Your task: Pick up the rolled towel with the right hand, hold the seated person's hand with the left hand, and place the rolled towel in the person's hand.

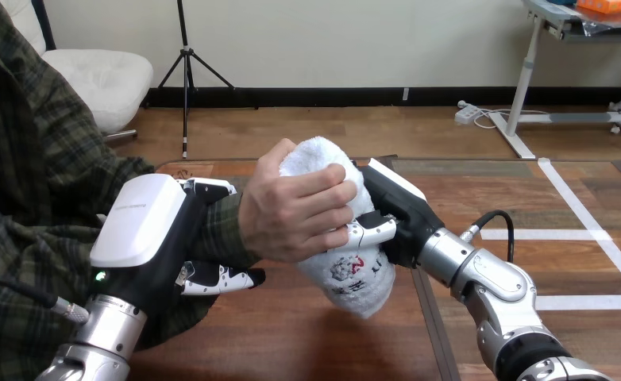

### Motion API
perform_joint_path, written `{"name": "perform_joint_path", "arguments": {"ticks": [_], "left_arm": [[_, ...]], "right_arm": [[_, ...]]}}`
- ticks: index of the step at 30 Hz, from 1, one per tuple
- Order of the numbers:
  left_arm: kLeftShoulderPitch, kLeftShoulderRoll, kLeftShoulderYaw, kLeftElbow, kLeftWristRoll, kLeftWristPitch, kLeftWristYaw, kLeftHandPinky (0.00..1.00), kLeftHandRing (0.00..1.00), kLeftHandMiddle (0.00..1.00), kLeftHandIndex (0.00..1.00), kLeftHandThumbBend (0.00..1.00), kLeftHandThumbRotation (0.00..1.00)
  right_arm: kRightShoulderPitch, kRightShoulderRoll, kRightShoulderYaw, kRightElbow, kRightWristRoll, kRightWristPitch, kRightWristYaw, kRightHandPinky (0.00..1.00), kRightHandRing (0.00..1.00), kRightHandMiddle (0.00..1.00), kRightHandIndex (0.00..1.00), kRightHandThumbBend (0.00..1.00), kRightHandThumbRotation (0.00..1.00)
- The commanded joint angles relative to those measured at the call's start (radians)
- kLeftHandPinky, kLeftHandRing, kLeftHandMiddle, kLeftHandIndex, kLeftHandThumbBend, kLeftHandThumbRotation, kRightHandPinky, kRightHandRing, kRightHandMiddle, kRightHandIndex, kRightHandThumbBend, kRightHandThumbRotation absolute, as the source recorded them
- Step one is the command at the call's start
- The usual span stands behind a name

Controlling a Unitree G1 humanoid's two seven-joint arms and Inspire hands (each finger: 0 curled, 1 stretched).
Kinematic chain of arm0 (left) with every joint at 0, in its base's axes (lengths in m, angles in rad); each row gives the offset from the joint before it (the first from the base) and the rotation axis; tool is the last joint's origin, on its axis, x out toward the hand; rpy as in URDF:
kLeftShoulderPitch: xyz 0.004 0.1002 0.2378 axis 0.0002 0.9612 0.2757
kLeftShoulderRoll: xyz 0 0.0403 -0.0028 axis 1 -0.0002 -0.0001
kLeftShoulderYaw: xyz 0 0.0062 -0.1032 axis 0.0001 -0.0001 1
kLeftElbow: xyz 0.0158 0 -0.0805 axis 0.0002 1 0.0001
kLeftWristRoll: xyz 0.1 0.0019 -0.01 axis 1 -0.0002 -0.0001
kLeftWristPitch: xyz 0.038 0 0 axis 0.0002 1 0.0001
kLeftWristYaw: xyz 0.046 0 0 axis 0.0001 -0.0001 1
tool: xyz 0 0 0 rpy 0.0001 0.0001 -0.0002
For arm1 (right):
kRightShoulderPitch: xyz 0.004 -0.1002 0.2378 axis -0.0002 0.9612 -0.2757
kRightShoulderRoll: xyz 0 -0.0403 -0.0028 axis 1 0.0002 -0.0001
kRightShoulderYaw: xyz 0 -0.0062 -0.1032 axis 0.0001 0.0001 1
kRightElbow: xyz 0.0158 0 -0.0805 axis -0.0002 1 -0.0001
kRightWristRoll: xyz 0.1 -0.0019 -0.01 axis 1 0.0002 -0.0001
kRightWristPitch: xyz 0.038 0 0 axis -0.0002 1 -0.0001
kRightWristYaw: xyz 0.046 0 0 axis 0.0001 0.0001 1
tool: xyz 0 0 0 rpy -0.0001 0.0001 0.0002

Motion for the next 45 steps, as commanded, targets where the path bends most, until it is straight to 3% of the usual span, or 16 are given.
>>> {"name": "perform_joint_path", "arguments": {"ticks": [1,10,18,25,35,45], "left_arm": [[-0.049,-0.024,-0.012,-0.021,-0.011,-0.028,-0.001,0.29,0.31,0.36,0.37,0.94,0.0],[-0.056,-0.008,-0.006,0.025,-0.012,-0.047,0.005,0.33,0.35,0.4,0.41,0.96,0.0],[-0.06,0.008,-0.002,0.073,0.021,-0.051,0.02,0.45,0.48,0.52,0.54,0.98,0.04],[-0.054,0.02,0.002,0.07,0.052,-0.025,0.013,0.53,0.59,0.64,0.68,1.0,0.17],[-0.039,0.031,0.009,0.038,0.115,0.004,0.015,0.78,0.81,0.84,0.9,1.0,0.37],[-0.025,0.036,0.019,0.024,0.113,0.005,0.019,0.87,0.91,0.95,0.98,1.0,0.41]], "right_arm": [[-0.115,0.055,0.005,-0.033,-0.003,-0.025,0.022,0.08,0.13,0.2,0.24,0.76,0.0],[-0.109,0.032,0.024,-0.067,-0.021,-0.004,0.022,0.38,0.45,0.51,0.54,0.89,0.1],[-0.09,0.009,0.04,-0.113,-0.041,0.004,0.013,0.61,0.7,0.73,0.76,0.94,0.2],[-0.064,-0.008,0.04,-0.145,-0.051,0.003,-0.011,0.73,0.8,0.81,0.84,0.94,0.26],[-0.029,-0.029,0.03,-0.174,-0.036,0.016,-0.023,0.84,0.88,0.86,0.92,0.99,0.39],[0.005,-0.045,0.018,-0.211,-0.021,0.037,-0.026,0.89,0.91,0.89,0.95,1.0,0.45]]}}
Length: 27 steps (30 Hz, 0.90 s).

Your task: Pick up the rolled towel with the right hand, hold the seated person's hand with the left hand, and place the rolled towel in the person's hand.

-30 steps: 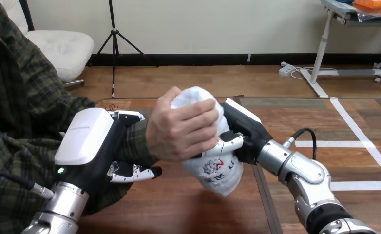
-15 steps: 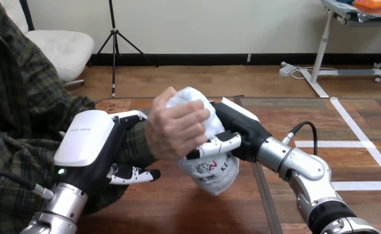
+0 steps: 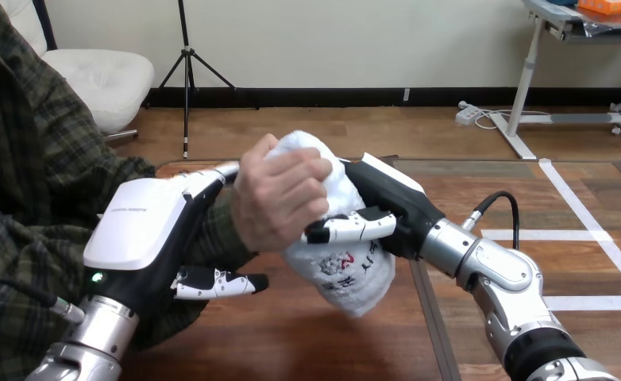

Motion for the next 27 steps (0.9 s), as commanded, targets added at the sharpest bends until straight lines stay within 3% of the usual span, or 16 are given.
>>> {"name": "perform_joint_path", "arguments": {"ticks": [1,27], "left_arm": [[-0.015,0.009,0.006,-0.015,0.003,0.009,0.002,0.87,0.92,0.96,0.99,1.0,0.42],[0.024,0.015,0.035,-0.047,-0.004,0.006,0.016,0.91,0.98,1.0,1.0,1.0,0.47]], "right_arm": [[-0.016,-0.006,-0.024,-0.081,0.037,0.001,-0.003,0.89,0.92,0.89,0.96,1.0,0.45],[0.047,-0.04,-0.043,-0.119,0.08,-0.005,0.005,0.87,0.91,0.89,0.95,1.0,0.5]]}}
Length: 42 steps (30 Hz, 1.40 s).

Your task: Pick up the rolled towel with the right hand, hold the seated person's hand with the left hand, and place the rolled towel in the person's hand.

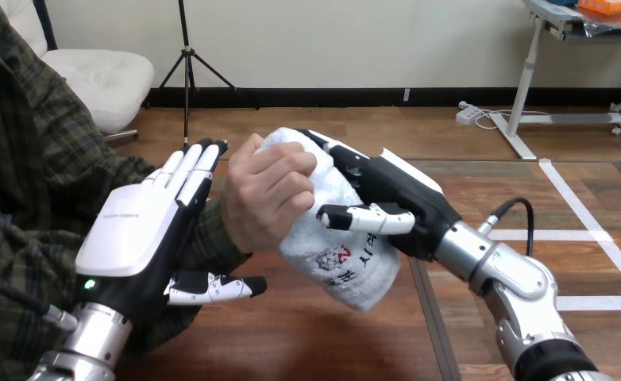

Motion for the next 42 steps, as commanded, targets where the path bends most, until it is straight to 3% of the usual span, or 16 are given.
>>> {"name": "perform_joint_path", "arguments": {"ticks": [1,15,24,34,36,39,42], "left_arm": [[-0.004,0.012,0.022,-0.033,-0.007,-0.01,0.022,0.91,0.98,1.0,1.0,1.0,0.47],[0.021,0.014,0.054,-0.035,-0.015,-0.069,0.096,0.9,0.98,1.0,1.0,1.0,0.51],[0.066,0.007,0.091,-0.088,-0.077,-0.111,0.089,0.91,1.0,1.0,1.0,1.0,0.5],[0.099,-0.032,0.118,-0.076,-0.197,-0.278,0.147,0.92,1.0,1.0,1.0,1.0,0.49],[0.105,-0.041,0.12,-0.071,-0.223,-0.313,0.154,0.86,0.98,1.0,1.0,1.0,0.47],[0.103,-0.059,0.111,-0.039,-0.307,-0.408,0.151,0.83,0.97,1.0,1.0,1.0,0.43],[0.119,-0.079,0.11,-0.046,-0.347,-0.434,0.136,0.82,0.97,1.0,1.0,1.0,0.41]], "right_arm": [[-0.004,-0.023,-0.024,-0.051,0.023,-0.014,-0.006,0.87,0.91,0.89,0.95,1.0,0.51],[0.032,-0.033,-0.041,-0.071,0.037,-0.037,-0.011,0.85,0.9,0.88,0.94,1.0,0.52],[0.075,-0.036,-0.054,-0.115,0.072,-0.049,-0.004,0.85,0.89,0.87,0.95,1.0,0.52],[0.118,-0.036,-0.078,-0.147,0.135,-0.069,0.045,0.85,0.9,0.88,0.95,1.0,0.49],[0.127,-0.037,-0.08,-0.153,0.141,-0.074,0.047,0.85,0.9,0.88,0.95,1.0,0.48],[0.144,-0.039,-0.082,-0.164,0.145,-0.087,0.042,0.85,0.9,0.88,0.96,1.0,0.49],[0.159,-0.04,-0.084,-0.174,0.151,-0.098,0.047,0.85,0.9,0.88,0.96,1.0,0.49]]}}
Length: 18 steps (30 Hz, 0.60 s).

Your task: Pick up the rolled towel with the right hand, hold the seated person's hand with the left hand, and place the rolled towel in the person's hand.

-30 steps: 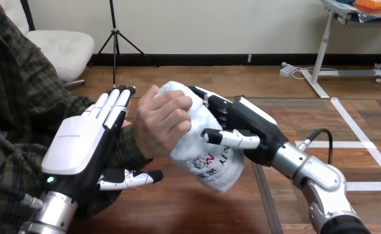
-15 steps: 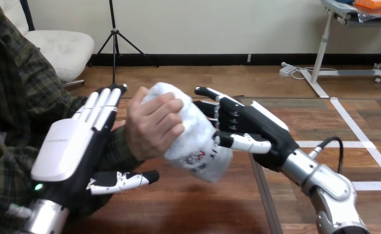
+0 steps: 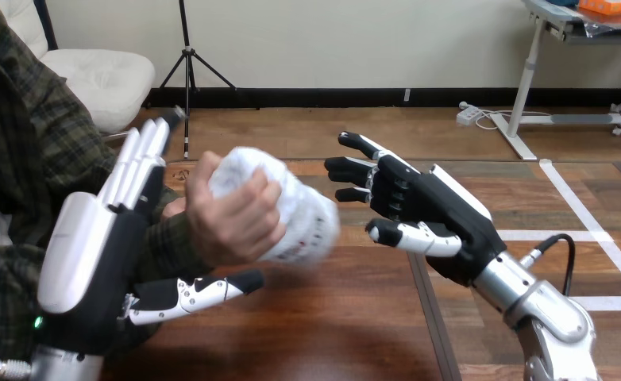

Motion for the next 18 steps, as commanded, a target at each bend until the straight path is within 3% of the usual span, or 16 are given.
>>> {"name": "perform_joint_path", "arguments": {"ticks": [1,8,12,15,18], "left_arm": [[-0.018,-0.046,0.006,-0.015,-0.088,-0.093,0.004,0.82,0.97,1.0,1.0,1.0,0.4],[-0.02,-0.076,-0.016,0.034,-0.208,-0.228,-0.043,0.82,0.96,0.98,0.99,1.0,0.44],[-0.014,-0.089,-0.037,0.052,-0.278,-0.274,-0.092,0.83,0.96,0.97,0.97,1.0,0.45],[-0.019,-0.077,-0.105,0.078,-0.428,-0.333,-0.172,0.89,0.98,0.98,0.96,1.0,0.45],[-0.023,-0.091,-0.094,0.115,-0.413,-0.375,-0.192,0.92,0.99,0.98,0.97,1.0,0.45]], "right_arm": [[0.002,-0.008,-0.026,-0.063,0.033,-0.037,0.007,0.85,0.9,0.88,0.96,1.0,0.49],[0.037,-0.008,-0.032,-0.079,0.051,-0.053,0.013,0.85,0.9,0.87,0.96,1.0,0.49],[0.056,-0.006,-0.035,-0.085,0.064,-0.058,0.015,0.85,0.89,0.87,0.95,1.0,0.49],[0.074,-0.001,-0.039,-0.099,0.082,-0.046,0.02,0.85,0.89,0.87,0.94,1.0,0.49],[0.088,-0.001,-0.04,-0.099,0.081,-0.064,0.019,0.85,0.9,0.87,0.94,1.0,0.5]]}}
